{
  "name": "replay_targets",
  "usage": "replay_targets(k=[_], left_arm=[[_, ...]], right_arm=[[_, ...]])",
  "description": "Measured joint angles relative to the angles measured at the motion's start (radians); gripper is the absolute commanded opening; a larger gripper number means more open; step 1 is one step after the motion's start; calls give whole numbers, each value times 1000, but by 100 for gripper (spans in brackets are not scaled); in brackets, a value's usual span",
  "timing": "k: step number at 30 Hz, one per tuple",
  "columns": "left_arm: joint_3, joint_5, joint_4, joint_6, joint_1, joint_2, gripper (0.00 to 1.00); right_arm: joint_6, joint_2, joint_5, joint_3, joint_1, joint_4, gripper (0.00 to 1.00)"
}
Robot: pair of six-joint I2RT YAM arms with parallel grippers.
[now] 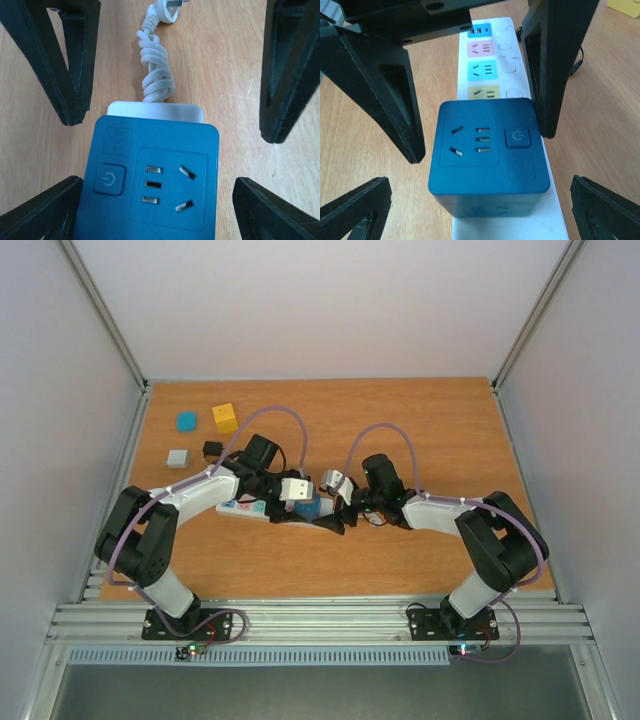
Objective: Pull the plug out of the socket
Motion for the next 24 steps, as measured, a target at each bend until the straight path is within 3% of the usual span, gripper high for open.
replay_targets(k=[6, 24], left_arm=[[0, -10, 6, 11, 0, 8, 54], [-40, 32, -75, 84, 1, -38, 44]], right_arm=[[28, 22, 7, -42, 5, 76, 99], [35, 114, 98, -100, 80, 183, 97]])
